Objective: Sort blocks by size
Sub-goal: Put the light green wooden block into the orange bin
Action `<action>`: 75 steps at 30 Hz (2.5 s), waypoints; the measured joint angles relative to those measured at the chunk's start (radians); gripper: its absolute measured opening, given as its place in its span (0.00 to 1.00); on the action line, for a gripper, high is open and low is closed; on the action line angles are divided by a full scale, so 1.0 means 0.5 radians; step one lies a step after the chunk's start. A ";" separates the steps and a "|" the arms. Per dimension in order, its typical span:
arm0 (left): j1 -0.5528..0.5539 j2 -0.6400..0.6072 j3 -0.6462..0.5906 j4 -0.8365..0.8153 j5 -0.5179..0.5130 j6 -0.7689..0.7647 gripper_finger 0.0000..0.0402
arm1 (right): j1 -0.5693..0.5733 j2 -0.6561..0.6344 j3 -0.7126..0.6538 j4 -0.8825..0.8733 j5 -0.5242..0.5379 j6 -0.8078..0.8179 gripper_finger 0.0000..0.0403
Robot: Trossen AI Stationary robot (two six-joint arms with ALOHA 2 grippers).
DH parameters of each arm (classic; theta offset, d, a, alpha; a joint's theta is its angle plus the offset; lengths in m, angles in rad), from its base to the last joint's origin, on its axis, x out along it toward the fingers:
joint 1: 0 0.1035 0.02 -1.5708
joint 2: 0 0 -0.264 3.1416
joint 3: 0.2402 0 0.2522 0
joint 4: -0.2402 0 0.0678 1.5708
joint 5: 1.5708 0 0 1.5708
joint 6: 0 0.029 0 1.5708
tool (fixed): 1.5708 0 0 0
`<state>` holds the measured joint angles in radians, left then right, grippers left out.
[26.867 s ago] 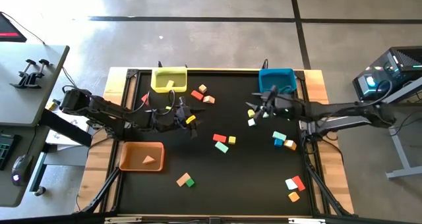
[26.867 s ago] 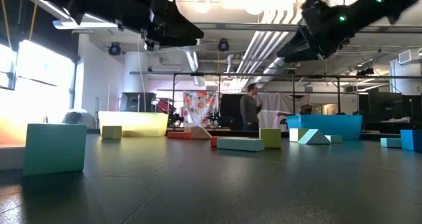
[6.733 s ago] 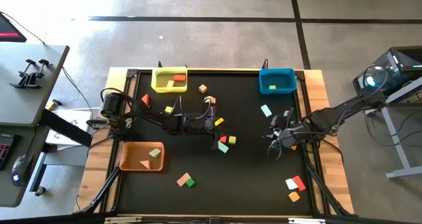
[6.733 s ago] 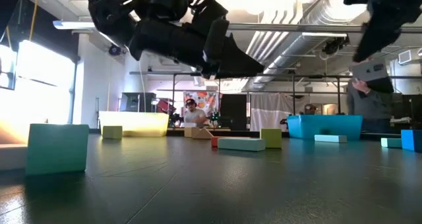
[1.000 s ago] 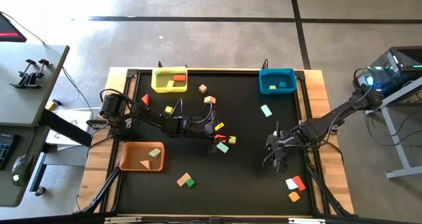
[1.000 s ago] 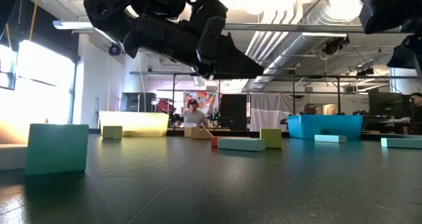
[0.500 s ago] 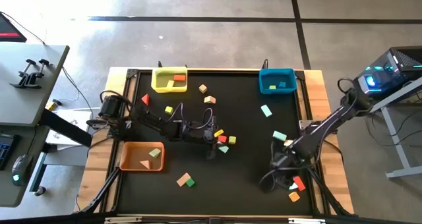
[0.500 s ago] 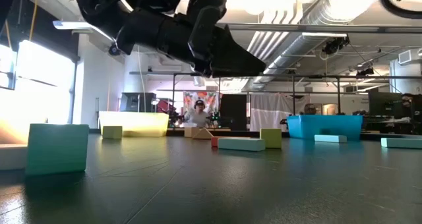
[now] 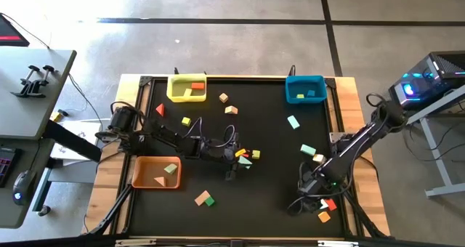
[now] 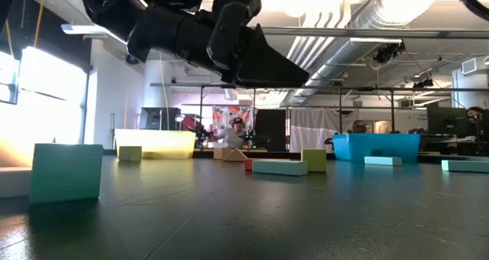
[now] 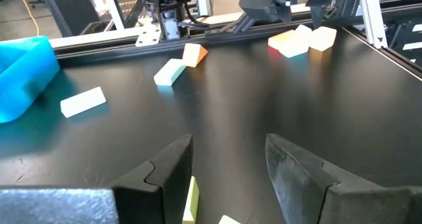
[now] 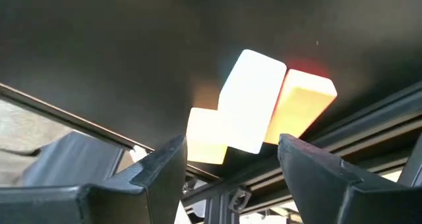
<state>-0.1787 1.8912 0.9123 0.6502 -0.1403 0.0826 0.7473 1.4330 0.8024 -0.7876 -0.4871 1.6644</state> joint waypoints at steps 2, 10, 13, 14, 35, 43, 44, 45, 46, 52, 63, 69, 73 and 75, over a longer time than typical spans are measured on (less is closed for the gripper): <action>0.000 0.006 0.000 -0.006 0.000 0.000 0.45 | 0.022 0.021 0.000 0.000 -0.028 0.037 0.58; 0.000 0.021 0.001 0.008 -0.001 -0.001 0.45 | 0.069 0.082 -0.001 0.024 -0.038 0.091 0.58; 0.000 0.021 0.001 0.012 -0.001 0.000 0.45 | 0.069 0.122 -0.002 0.054 -0.036 0.093 0.58; 0.000 0.021 0.001 0.010 -0.001 -0.001 0.45 | 0.069 0.135 -0.002 0.068 -0.035 0.089 0.58; 0.000 0.021 0.001 0.012 -0.001 -0.005 0.45 | 0.068 0.433 -0.002 0.428 -0.005 -0.139 0.58; 0.001 0.021 0.001 0.011 -0.001 -0.006 0.45 | 0.065 0.433 -0.002 0.378 -0.045 -0.134 0.58; 0.000 0.021 0.001 0.011 -0.001 -0.006 0.45 | 0.071 0.433 -0.002 0.364 -0.060 -0.132 0.58; 0.001 0.021 0.000 0.012 -0.001 -0.006 0.45 | 0.077 0.433 -0.002 0.361 -0.073 -0.132 0.57; 0.000 0.021 0.000 0.011 -0.001 -0.006 0.45 | 0.085 0.433 -0.002 0.362 -0.076 -0.132 0.56; 0.001 0.021 0.000 0.011 -0.002 -0.006 0.45 | 0.129 0.433 -0.002 0.359 -0.055 -0.147 0.42; 0.001 0.021 0.000 0.011 -0.001 -0.007 0.45 | 0.162 0.398 0.017 0.526 0.633 -0.597 0.32; 0.001 0.021 0.000 0.017 -0.002 -0.007 0.45 | 0.138 0.288 -0.013 0.603 2.255 -0.943 0.32; -0.012 0.021 -0.002 0.053 -0.004 -0.004 0.45 | 0.133 0.267 -0.005 0.737 3.081 -1.090 0.32; -0.032 0.021 -0.002 0.086 -0.005 0.033 0.45 | 0.119 0.282 -0.009 0.787 3.255 -1.157 0.32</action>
<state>-0.1945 1.9018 0.9115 0.6934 -0.1429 0.0989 0.8068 1.5740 0.7978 -0.3940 1.1401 1.0857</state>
